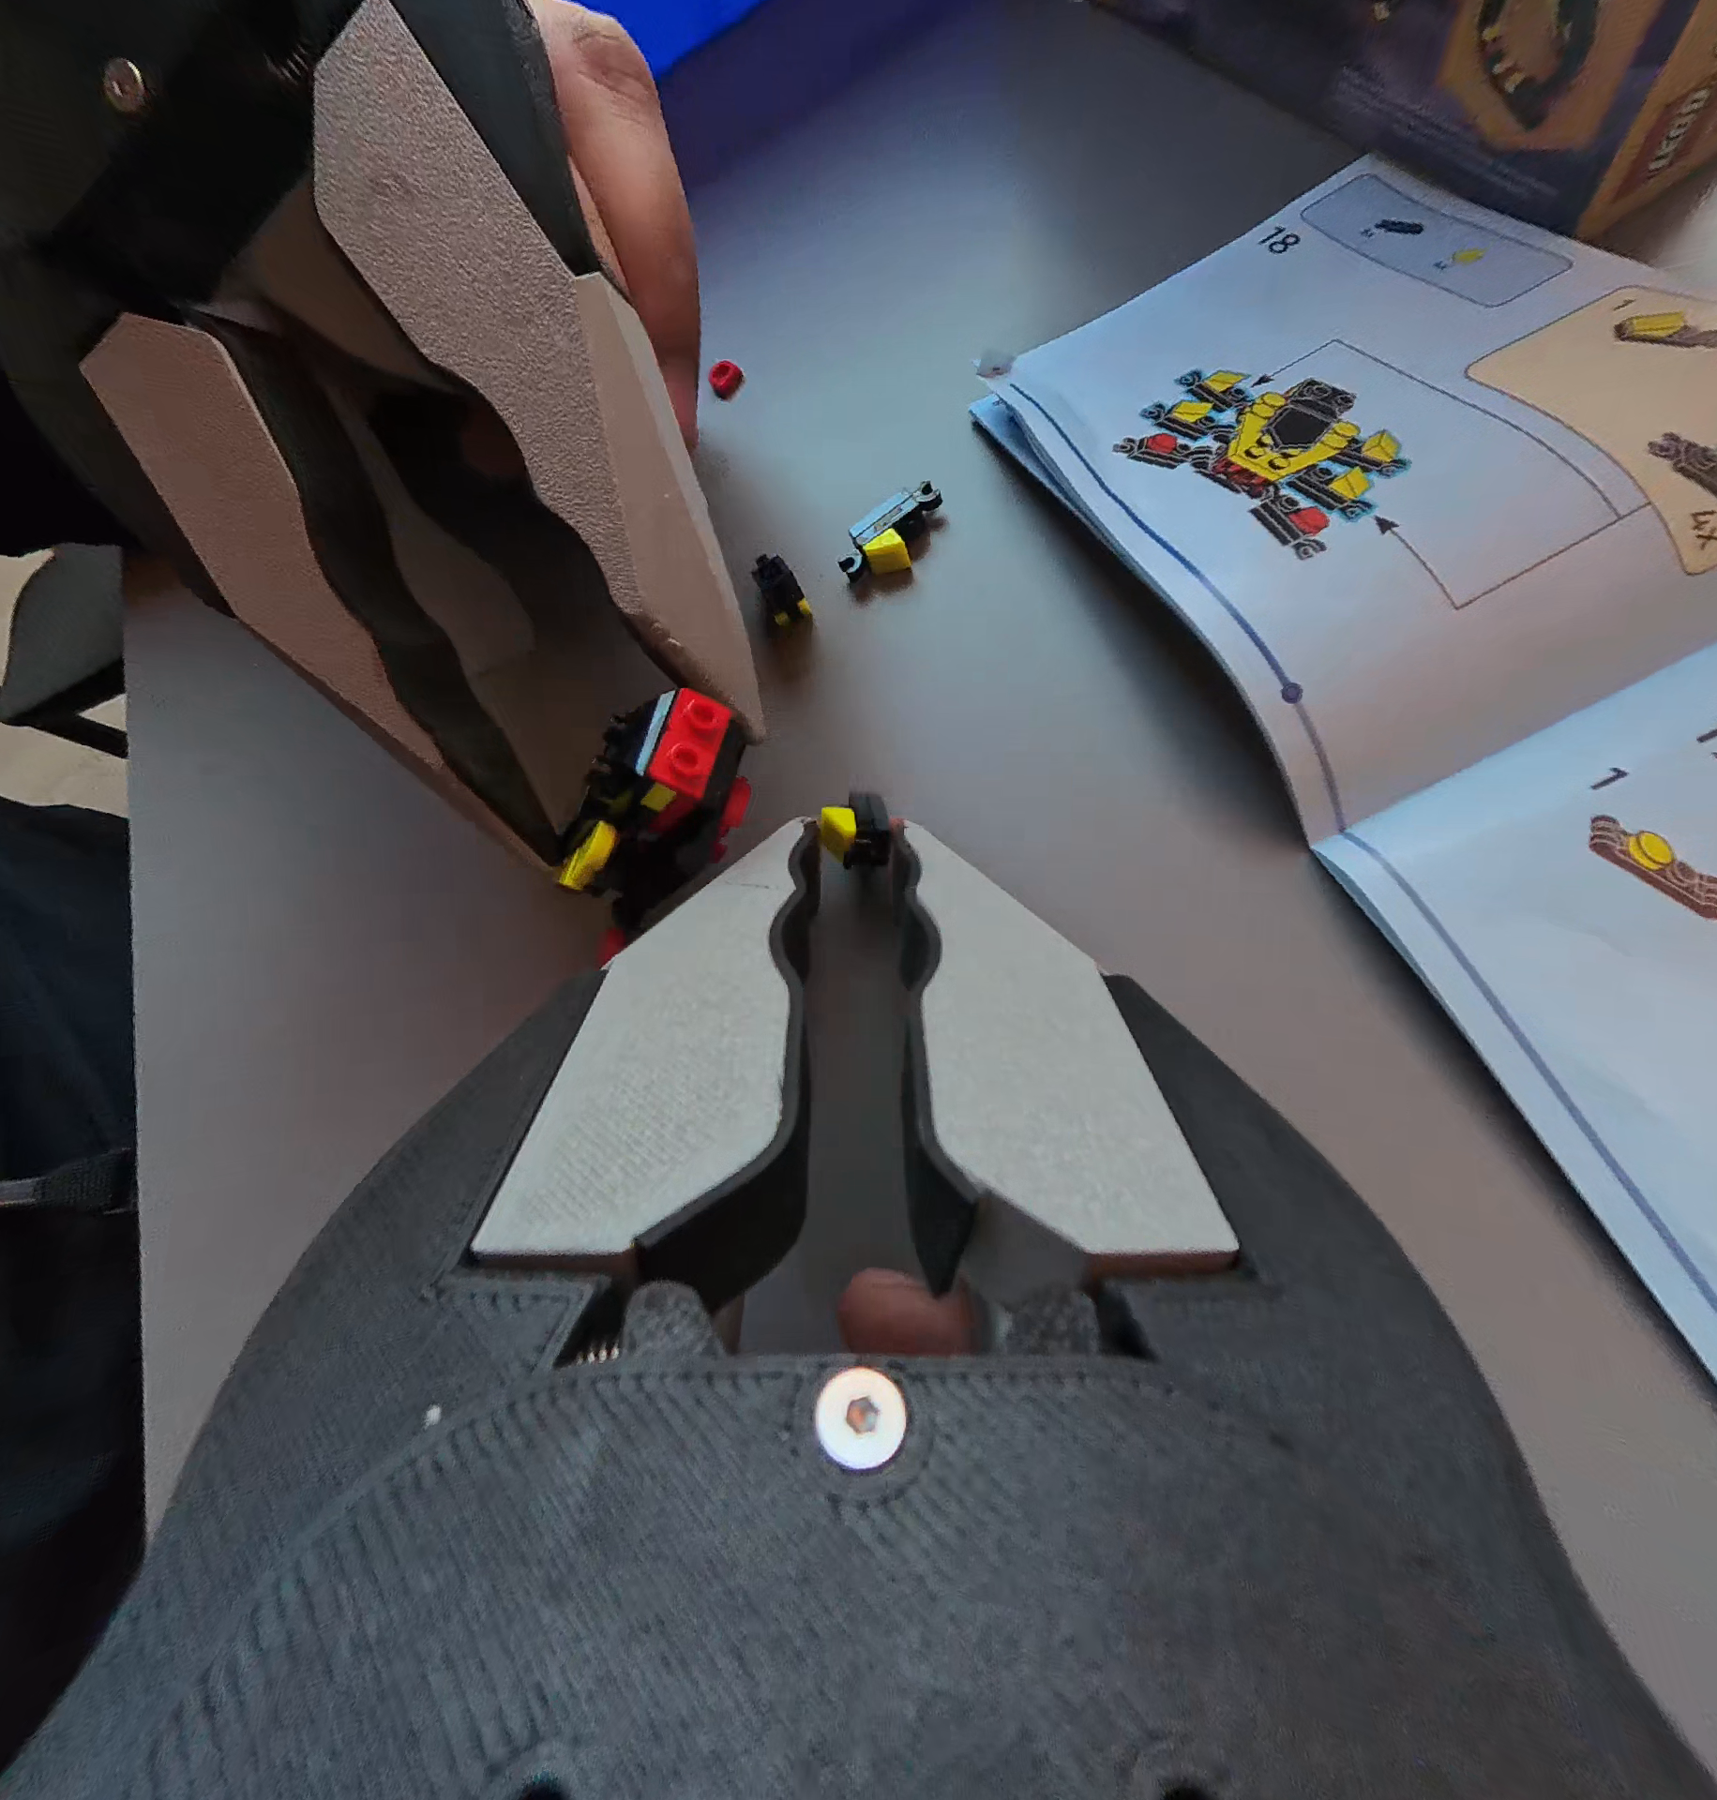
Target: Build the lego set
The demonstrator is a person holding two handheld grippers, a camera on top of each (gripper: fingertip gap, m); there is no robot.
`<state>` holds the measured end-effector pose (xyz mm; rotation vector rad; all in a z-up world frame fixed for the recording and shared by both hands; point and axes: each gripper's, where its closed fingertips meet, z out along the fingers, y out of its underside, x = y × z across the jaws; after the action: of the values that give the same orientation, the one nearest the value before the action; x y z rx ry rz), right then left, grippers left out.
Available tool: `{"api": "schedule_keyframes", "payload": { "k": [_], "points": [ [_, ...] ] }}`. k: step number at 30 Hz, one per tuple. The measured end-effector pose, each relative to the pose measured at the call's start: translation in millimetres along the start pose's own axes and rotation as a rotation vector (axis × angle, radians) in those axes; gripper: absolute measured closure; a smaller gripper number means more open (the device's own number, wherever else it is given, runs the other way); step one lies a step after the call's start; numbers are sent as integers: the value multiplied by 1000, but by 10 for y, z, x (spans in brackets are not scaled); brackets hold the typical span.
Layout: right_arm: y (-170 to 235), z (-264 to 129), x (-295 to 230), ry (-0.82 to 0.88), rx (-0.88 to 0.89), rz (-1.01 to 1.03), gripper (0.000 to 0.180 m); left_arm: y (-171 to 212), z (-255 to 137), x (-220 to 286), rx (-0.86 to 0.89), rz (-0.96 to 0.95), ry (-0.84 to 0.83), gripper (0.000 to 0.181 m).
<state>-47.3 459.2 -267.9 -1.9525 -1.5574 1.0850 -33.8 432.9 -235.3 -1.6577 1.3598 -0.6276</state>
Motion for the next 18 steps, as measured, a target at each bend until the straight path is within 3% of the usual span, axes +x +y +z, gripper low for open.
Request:
{"api": "schedule_keyframes", "payload": {
  "k": [7,18],
  "points": [
    [-95,-29,-147,-150,62,73,168,-130,-58,-22,73,38,-37,143],
    [-40,53,-126,-59,8,-10,169,-36,-37,-28,28,-7,-20,141]
  ]
}}
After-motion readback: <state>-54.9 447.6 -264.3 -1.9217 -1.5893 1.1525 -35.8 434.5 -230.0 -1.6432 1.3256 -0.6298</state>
